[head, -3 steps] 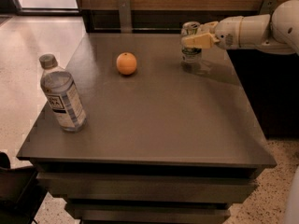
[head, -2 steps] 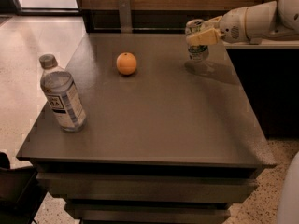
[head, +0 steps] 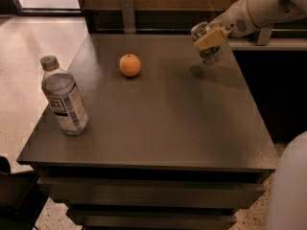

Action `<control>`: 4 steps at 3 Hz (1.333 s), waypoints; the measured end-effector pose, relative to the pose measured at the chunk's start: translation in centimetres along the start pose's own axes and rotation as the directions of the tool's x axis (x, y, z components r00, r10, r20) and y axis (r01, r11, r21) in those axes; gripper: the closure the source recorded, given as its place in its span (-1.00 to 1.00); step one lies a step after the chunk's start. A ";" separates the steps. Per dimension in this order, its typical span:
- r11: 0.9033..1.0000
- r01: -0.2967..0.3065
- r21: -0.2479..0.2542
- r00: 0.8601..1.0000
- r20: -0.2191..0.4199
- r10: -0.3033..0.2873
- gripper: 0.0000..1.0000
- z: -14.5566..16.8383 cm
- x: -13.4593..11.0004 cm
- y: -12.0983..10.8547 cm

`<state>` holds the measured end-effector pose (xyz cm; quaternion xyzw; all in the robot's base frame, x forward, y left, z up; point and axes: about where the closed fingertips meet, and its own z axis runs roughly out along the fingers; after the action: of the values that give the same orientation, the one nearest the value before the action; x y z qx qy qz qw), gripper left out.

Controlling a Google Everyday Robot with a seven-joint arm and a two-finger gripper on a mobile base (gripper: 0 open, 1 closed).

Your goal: Knock 7up can over

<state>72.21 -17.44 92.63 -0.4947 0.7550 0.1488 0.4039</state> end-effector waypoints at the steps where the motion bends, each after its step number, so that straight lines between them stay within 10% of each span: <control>1: 0.999 0.030 -0.020 0.994 -0.105 -0.032 1.00 0.4 0.7 0.8; 4: 0.990 0.063 -0.128 0.947 -0.304 -0.099 1.00 5.1 3.3 3.3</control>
Offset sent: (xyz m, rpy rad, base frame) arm -0.0179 0.0129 -0.0388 -0.2689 0.1360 0.0581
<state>71.06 -14.80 86.36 -0.5653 0.7780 0.0966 0.2566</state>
